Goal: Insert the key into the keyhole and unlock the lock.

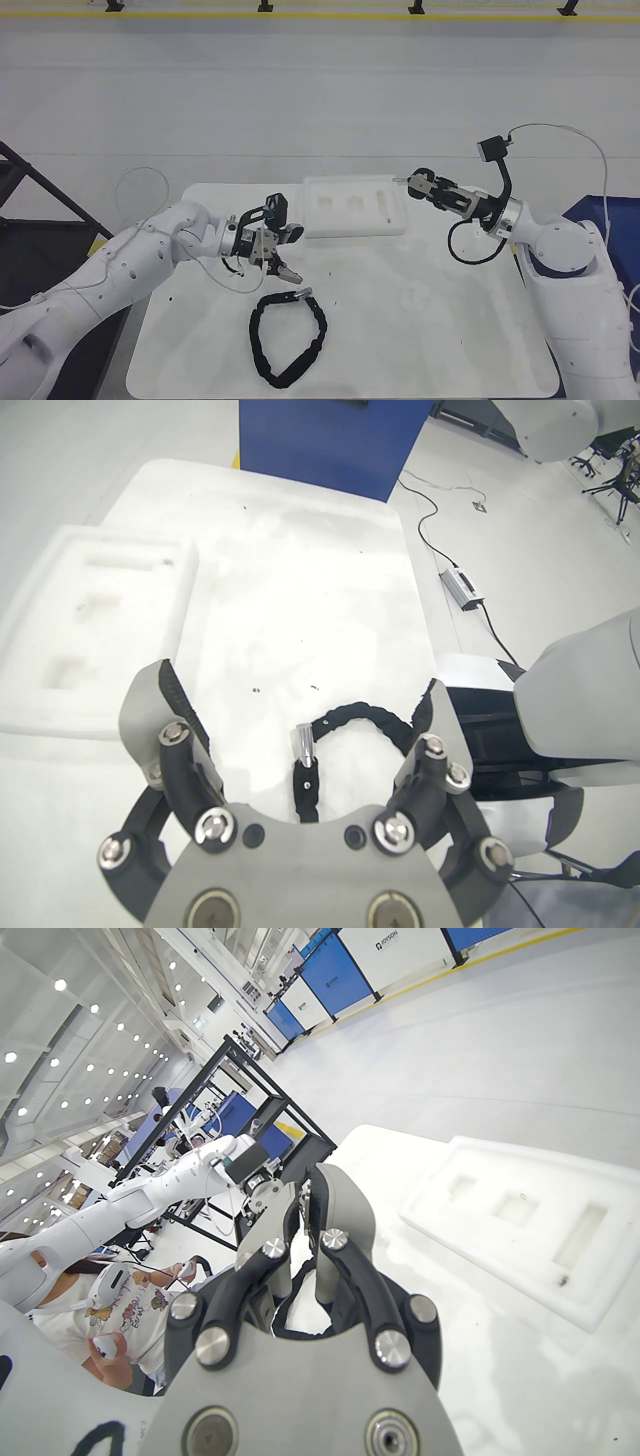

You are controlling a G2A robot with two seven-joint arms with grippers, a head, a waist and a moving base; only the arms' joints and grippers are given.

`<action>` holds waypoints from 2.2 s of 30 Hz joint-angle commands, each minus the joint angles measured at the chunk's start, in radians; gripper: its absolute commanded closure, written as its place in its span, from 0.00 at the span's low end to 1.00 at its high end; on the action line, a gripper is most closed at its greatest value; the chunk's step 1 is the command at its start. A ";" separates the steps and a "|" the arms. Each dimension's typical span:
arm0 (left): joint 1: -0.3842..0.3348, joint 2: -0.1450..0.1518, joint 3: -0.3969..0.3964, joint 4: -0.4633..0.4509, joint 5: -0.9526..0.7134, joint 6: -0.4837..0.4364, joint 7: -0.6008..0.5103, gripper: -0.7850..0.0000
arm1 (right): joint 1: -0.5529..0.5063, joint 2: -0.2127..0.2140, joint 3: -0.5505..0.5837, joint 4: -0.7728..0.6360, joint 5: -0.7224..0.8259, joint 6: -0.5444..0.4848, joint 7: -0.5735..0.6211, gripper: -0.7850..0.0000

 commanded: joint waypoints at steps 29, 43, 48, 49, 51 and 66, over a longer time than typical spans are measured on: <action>0.052 -0.007 0.031 0.034 0.237 0.000 -0.056 0.00 | 0.000 0.000 0.000 0.000 0.000 0.000 0.000 1.00; 0.161 -0.036 -0.013 0.076 0.476 0.060 0.247 0.00 | 0.000 0.000 0.000 0.000 0.000 0.000 0.000 1.00; 0.196 -0.066 -0.009 0.127 0.691 0.107 0.457 0.00 | 0.000 0.000 0.000 0.000 0.000 0.000 0.000 1.00; 0.198 -0.074 -0.007 0.143 0.720 0.111 0.484 0.00 | 0.000 0.000 0.000 0.000 0.000 0.000 0.000 1.00; 0.200 -0.090 -0.004 0.169 0.765 0.117 0.540 0.00 | 0.000 0.000 0.000 0.000 0.000 0.000 0.000 1.00; 0.193 -0.186 0.005 0.328 0.972 0.163 0.732 0.38 | 0.000 0.000 0.000 0.000 0.000 0.000 0.000 1.00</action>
